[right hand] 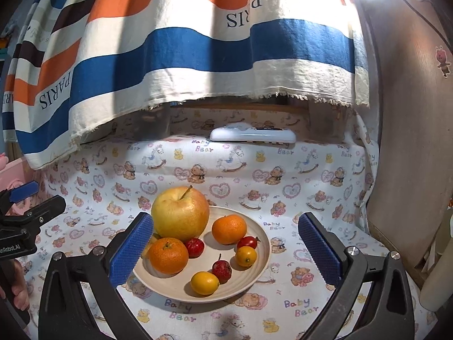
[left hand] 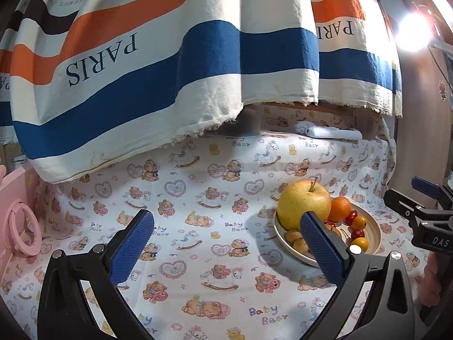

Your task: Organize fruits

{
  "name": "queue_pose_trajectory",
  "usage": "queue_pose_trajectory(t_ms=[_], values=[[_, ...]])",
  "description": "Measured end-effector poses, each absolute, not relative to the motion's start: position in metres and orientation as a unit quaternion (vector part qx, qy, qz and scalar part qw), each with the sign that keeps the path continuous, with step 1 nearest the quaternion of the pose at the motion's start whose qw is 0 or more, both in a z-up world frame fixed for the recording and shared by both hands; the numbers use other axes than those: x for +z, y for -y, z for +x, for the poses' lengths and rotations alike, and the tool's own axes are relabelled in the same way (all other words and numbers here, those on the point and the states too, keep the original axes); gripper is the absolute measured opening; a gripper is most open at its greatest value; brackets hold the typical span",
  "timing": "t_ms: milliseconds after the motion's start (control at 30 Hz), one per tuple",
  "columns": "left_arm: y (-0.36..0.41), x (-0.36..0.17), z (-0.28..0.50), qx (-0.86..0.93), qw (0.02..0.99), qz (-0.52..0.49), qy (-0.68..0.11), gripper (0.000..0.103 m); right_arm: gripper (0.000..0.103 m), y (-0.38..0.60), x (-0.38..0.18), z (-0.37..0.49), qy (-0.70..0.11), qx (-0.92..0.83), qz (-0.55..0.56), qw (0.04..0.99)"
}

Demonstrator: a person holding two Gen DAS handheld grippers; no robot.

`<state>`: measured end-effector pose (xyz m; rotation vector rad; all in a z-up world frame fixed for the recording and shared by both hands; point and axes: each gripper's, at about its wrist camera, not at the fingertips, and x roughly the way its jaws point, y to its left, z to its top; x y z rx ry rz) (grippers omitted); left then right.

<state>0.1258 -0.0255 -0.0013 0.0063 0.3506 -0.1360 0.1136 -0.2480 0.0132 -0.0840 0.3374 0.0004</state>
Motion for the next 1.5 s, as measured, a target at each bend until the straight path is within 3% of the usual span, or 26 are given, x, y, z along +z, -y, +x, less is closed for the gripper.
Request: queue_pose_trajectory(t_ms=[1500], values=[[0.0272, -0.0020, 0.1253, -0.073, 0.982, 0.008, -0.174, 0.103, 0.103, 0.2432, 0.0117, 0.1139, -0.179, 0.032, -0.052, 0.982]])
